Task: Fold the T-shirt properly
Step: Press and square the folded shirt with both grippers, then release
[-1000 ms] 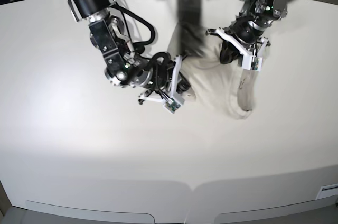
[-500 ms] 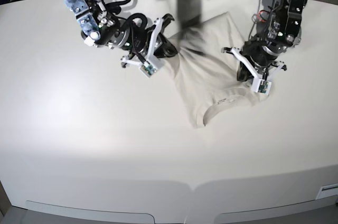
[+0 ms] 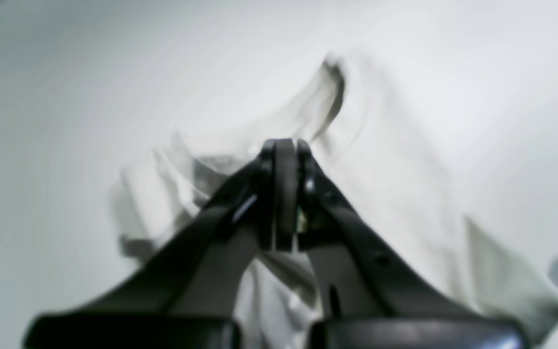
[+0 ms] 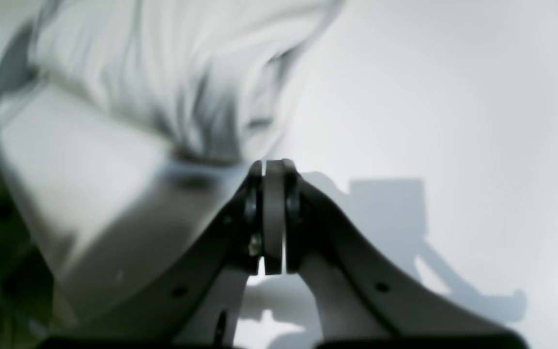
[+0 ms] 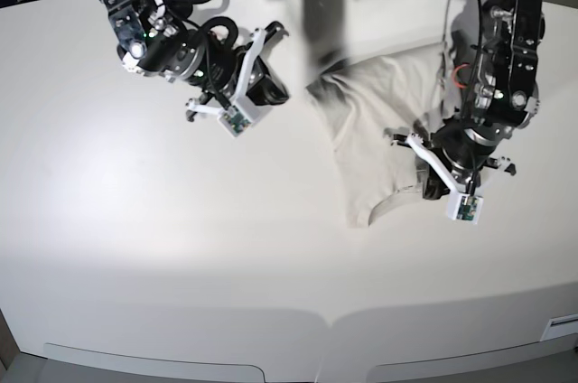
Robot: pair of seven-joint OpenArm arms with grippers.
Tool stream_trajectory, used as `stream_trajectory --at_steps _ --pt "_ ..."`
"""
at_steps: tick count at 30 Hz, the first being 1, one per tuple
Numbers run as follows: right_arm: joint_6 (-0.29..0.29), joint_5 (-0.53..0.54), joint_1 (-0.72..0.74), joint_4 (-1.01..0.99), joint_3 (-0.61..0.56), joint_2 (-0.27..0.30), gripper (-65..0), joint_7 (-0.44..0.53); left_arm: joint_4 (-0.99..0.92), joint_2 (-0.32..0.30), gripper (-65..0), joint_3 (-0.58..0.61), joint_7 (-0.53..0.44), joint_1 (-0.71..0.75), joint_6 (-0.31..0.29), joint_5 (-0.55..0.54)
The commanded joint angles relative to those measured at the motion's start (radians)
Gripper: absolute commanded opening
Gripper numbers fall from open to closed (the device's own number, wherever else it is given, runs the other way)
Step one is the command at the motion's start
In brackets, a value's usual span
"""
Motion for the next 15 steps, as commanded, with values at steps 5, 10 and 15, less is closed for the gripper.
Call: stream_trajectory --at_steps 5,10,15 --pt "0.002 0.004 0.009 0.031 0.011 -0.003 -65.0 0.034 0.082 -0.006 -65.0 -0.019 -0.018 0.04 0.049 0.091" --pt "-0.018 -0.011 0.007 0.018 0.011 -0.003 -65.0 0.064 0.054 -0.006 -65.0 -0.109 -0.133 0.152 0.059 0.125" --pt "-0.018 -0.012 0.004 0.017 0.011 -0.003 -65.0 0.082 -0.056 -0.006 -65.0 -0.188 -0.234 0.183 0.062 0.121"
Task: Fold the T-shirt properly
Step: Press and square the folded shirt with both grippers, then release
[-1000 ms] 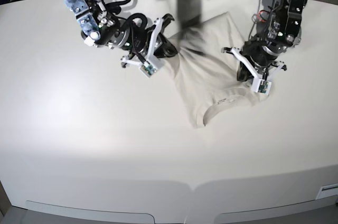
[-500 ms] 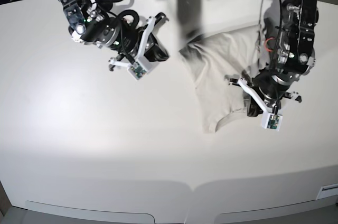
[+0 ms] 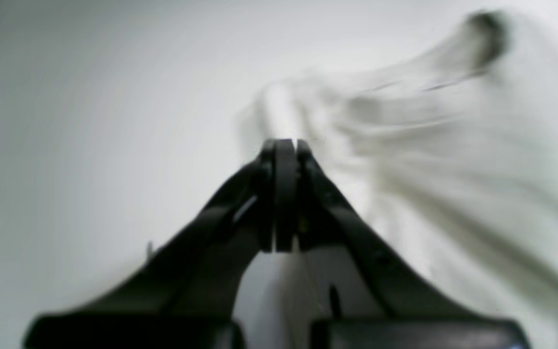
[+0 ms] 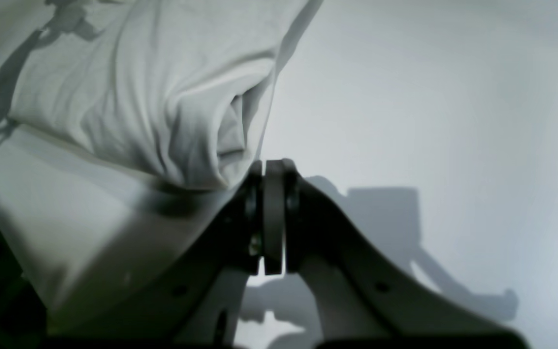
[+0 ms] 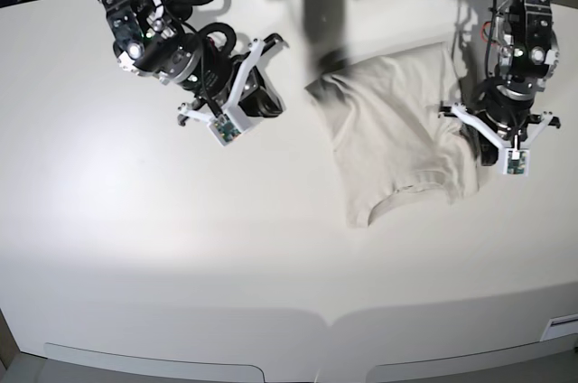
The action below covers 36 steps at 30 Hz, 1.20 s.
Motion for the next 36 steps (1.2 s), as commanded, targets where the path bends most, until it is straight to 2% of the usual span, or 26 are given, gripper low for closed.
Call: stream_trajectory --at_steps 1,3,6,10,14,16,20,28,32,36 --pt "0.003 0.016 0.006 0.013 0.003 0.002 -65.0 0.039 -0.019 -0.006 -65.0 -0.005 -0.041 -0.011 -0.001 -0.002" --pt "0.003 0.007 0.005 -0.008 0.003 -0.013 -65.0 0.058 -0.097 -0.006 -65.0 -0.004 -0.096 -0.02 -0.001 -0.006" --pt "0.004 -0.073 0.006 -0.068 0.003 -0.065 -65.0 0.117 -0.219 -0.006 -65.0 -0.004 -0.161 -0.056 -0.001 -0.013" --pt "0.009 -0.159 0.006 -0.126 0.003 -0.138 -65.0 0.149 -0.351 -0.006 -65.0 -0.004 -0.168 -0.134 -0.005 -0.028" --pt "0.065 -0.234 0.005 -0.154 0.003 -0.215 -65.0 0.14 -0.431 -0.005 -65.0 -0.004 -0.173 -0.205 -0.076 -0.099" --pt "0.087 -0.247 0.004 -0.158 0.003 -0.237 -65.0 0.124 -0.449 0.002 -65.0 -0.004 -0.172 -0.235 -0.085 -0.099" --pt "0.126 -0.244 -0.01 -0.158 -0.012 -0.246 -65.0 0.118 -0.46 0.002 -65.0 -0.004 -0.171 -0.275 -0.092 -0.1" --pt "0.124 -0.247 -0.041 -0.155 -0.055 -0.243 -65.0 0.103 -0.455 -0.001 -65.0 -0.004 -0.136 -0.308 -0.109 -0.1" --pt "0.124 -0.246 -0.042 -0.106 0.014 -0.243 -65.0 0.092 -0.414 -0.018 -65.0 -0.005 -0.079 -0.303 -0.109 -0.1" --pt "0.124 -0.215 -0.047 -0.042 0.146 -0.243 -65.0 0.05 -0.321 -0.054 -65.0 -0.005 -0.028 -0.257 -0.108 -0.154"
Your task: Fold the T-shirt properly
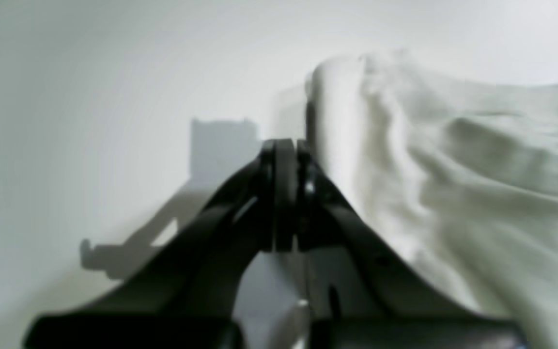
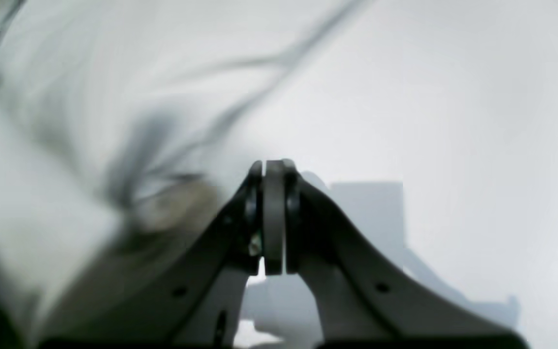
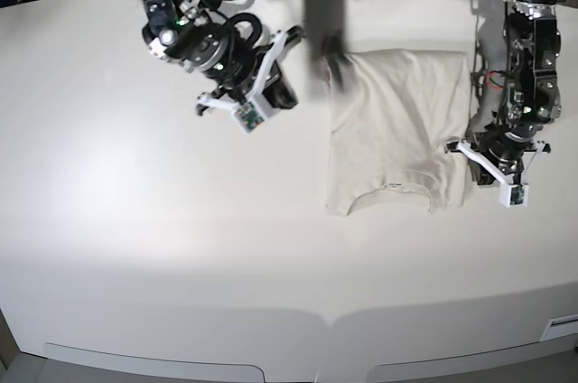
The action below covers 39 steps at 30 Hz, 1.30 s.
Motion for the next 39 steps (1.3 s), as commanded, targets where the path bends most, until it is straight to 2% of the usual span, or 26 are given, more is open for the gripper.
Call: stream_trajectory --at_steps 1,4,7,9,18,22,26,30,36,39 --pt "0.007 0.041 0.001 0.032 0.036 0.0 -65.0 0.014 0.048 -0.029 -65.0 -0.007 -0.019 0.008 0.003 -0.024" --pt "0.018 0.116 -0.019 0.058 0.15 0.002 -65.0 -0.003 0.156 -0.082 -65.0 -0.007 -0.018 0.092 0.061 -0.082" --pt "0.047 0.154 -0.047 0.076 0.247 0.006 -65.0 -0.031 0.261 -0.119 -65.0 -0.008 0.007 0.182 0.126 -0.083" --pt "0.047 0.179 -0.072 0.087 0.304 0.005 -65.0 -0.051 0.317 -0.134 -65.0 -0.009 0.018 0.241 0.14 -0.083" --pt "0.047 0.335 -0.257 0.204 0.539 0.005 -65.0 -0.08 0.466 -0.132 -65.0 -0.016 0.026 0.507 0.245 0.034" --pt "0.047 0.442 -0.343 0.279 0.62 0.005 -65.0 -0.157 0.533 -0.132 -65.0 -0.027 0.017 0.621 0.284 0.068" --pt "0.047 0.529 -0.409 0.306 0.685 0.005 -65.0 -0.21 0.61 -0.114 -65.0 -0.08 0.011 0.72 0.284 0.066" --pt "0.047 0.543 -0.473 0.306 0.724 0.005 -65.0 -0.214 0.651 -0.063 -65.0 -0.166 -0.001 0.811 0.27 0.029" --pt "0.047 0.544 -0.555 0.306 0.735 0.005 -65.0 -0.229 0.651 0.037 -65.0 -0.289 -0.013 0.927 0.169 0.005" --pt "0.047 0.544 -0.587 0.306 0.735 0.005 -65.0 -0.233 0.651 0.077 -65.0 -0.347 -0.023 0.977 0.105 -0.042"
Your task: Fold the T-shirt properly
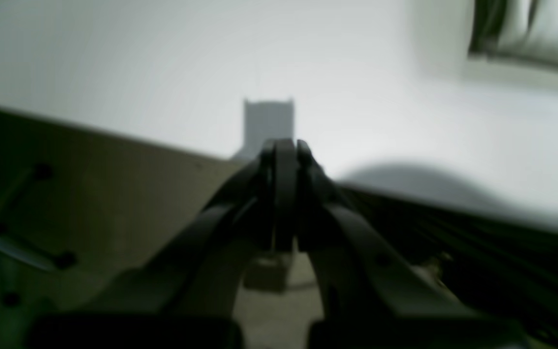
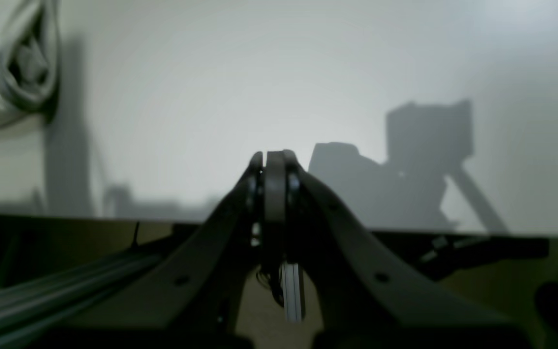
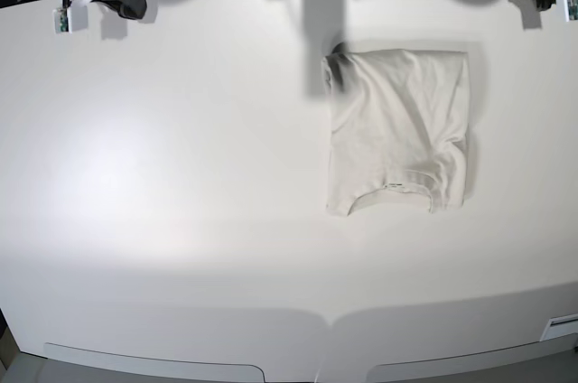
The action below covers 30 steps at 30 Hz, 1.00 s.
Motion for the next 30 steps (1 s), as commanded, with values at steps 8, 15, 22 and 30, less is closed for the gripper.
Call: stream_trajectory --at_steps 8,15,22,30 --pt "0.008 0.012 -0.069 0.018 0.007 0.005 -65.0 -0.113 0.017 0.037 -65.0 -0.055 -0.011 0.104 -0.056 -0.013" --pt "0.008 0.005 -0.145 -0.024 0.006 0.005 -65.0 -0.13 -0.054 0.038 -65.0 -0.053 -0.005 0.137 -0.056 -0.014" --pt "0.008 -0.124 -0.156 -0.219 -0.029 0.005 -65.0 -0.019 -0.324 0.037 -65.0 -0.053 -0.178 0.126 -0.194 -0.014" --pt "0.008 -0.401 -0.131 -0.547 -0.119 0.012 -65.0 0.321 -0.761 0.037 -65.0 -0.053 -0.286 -0.028 -0.288 0.031"
